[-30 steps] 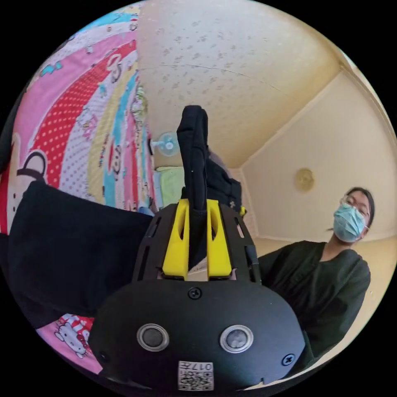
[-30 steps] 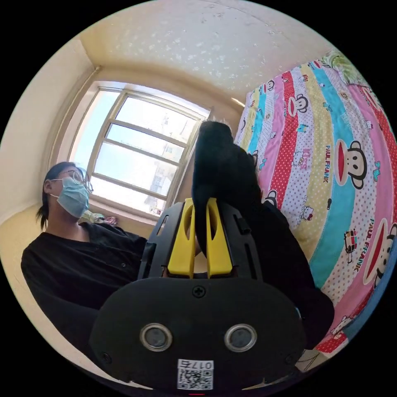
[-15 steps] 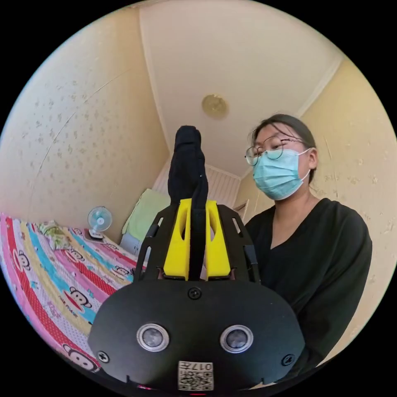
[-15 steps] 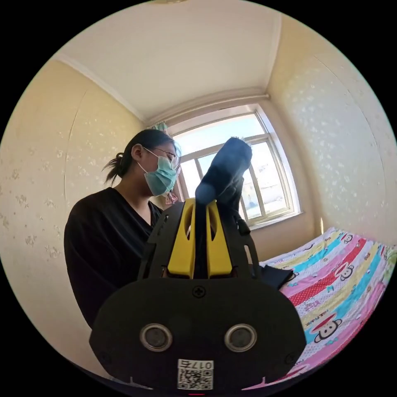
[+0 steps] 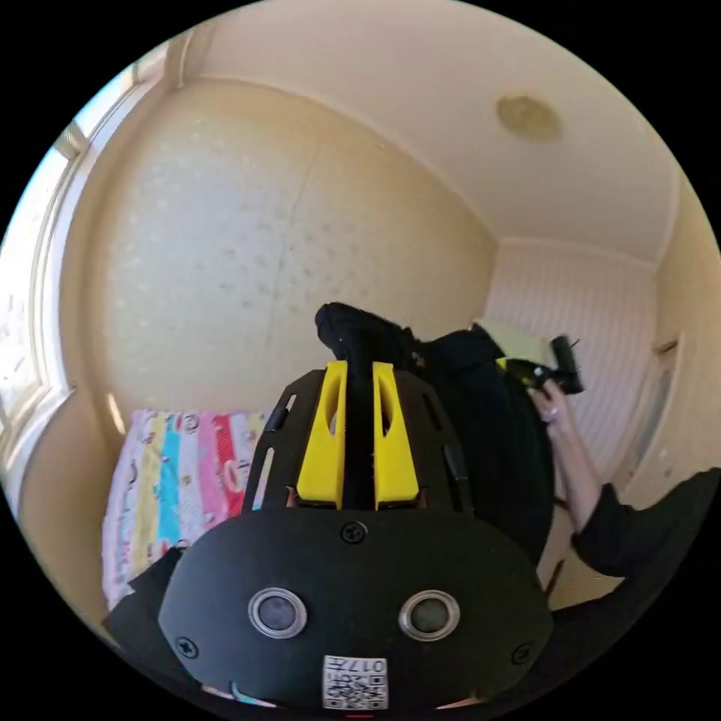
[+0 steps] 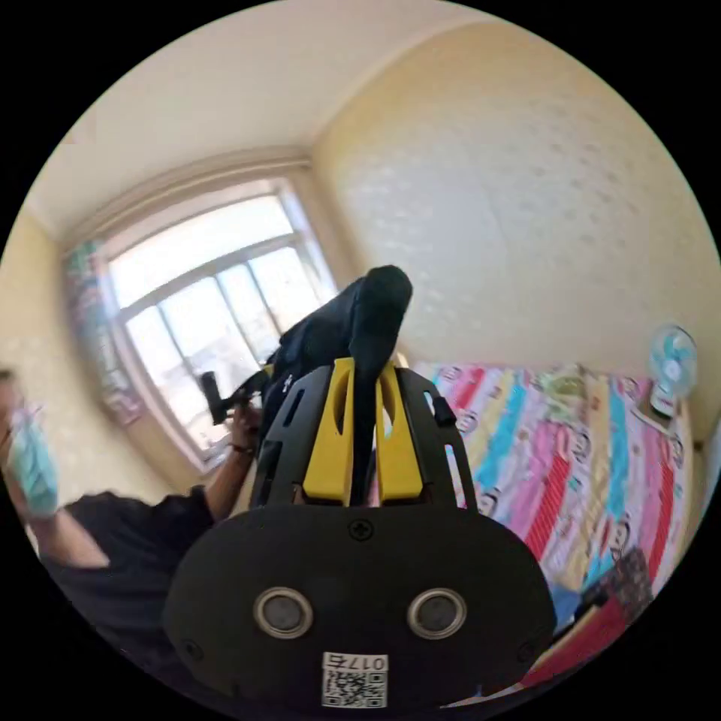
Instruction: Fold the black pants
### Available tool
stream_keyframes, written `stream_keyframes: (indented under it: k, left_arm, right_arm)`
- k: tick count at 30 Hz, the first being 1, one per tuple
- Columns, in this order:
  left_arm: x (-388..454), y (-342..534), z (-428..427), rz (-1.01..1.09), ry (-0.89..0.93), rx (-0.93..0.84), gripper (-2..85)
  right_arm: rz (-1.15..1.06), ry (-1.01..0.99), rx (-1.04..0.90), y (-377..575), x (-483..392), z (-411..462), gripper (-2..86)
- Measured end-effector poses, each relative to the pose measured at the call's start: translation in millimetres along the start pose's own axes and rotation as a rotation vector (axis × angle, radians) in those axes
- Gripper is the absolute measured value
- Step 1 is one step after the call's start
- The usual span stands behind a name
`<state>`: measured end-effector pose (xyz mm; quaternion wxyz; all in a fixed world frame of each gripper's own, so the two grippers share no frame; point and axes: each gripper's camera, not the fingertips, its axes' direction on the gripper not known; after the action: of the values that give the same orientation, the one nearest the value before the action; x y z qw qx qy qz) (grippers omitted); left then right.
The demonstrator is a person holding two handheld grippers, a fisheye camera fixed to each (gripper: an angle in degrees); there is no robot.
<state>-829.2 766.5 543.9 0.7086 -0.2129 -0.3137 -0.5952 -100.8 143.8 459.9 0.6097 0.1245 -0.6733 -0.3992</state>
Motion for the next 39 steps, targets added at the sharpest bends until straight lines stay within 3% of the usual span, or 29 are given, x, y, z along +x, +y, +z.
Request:
stream_keyframes:
  k: [1, 2, 5, 7, 11, 13, 17, 22, 32, 39]
  left_arm:
    - [-22.9, -0.7, 59.8, 0.007, -0.165, -0.203, 6.9]
    - [-55.7, 19.4, 119.8, -0.112, -0.257, -0.453, 7.6]
    - [-115.3, 140.5, 207.2, -0.357, -0.205, -0.966, 3.6]
    - [-132.0, 231.0, 223.5, -0.343, -0.235, -1.177, 0.9]
    - [-167.9, 443.5, 200.3, -0.372, -0.397, -1.725, -0.8]
    - [-176.6, 506.8, 165.8, -0.505, -0.435, -1.816, -0.9]
    - [-184.3, 590.4, 93.9, -0.987, -0.308, -1.744, -1.0]
    - [-186.7, 607.5, 59.0, -1.224, -0.292, -1.578, -1.0]
    - [-196.2, 561.0, 91.1, -0.944, -0.349, -1.735, -1.0]
    - [-213.6, 525.9, 110.3, -0.784, -0.288, -1.685, -0.7]
  right_arm:
    - [0.074, 0.123, -0.043, -12.1, 14.5, 24.7, 2.2]
    - [0.232, 0.311, -0.159, -24.2, 44.7, 74.3, 2.2]
    - [0.32, 0.544, -0.376, 3.7, 90.0, 163.4, 1.1]
    - [0.279, 0.601, -0.48, 49.2, 110.2, 204.0, 0.7]
    - [0.236, 0.673, -0.968, 210.7, 177.5, 286.3, 0.4]
    - [0.303, 0.662, -1.138, 282.4, 206.7, 294.5, 0.4]
    - [0.538, 0.465, -1.284, 384.0, 253.7, 265.0, 0.4]
    - [0.737, 0.401, -1.263, 402.1, 301.2, 225.9, 0.6]
    - [0.811, 0.229, -1.189, 361.5, 348.1, 257.4, 0.5]
    - [0.84, 0.145, -1.175, 352.5, 372.2, 273.5, 0.5]
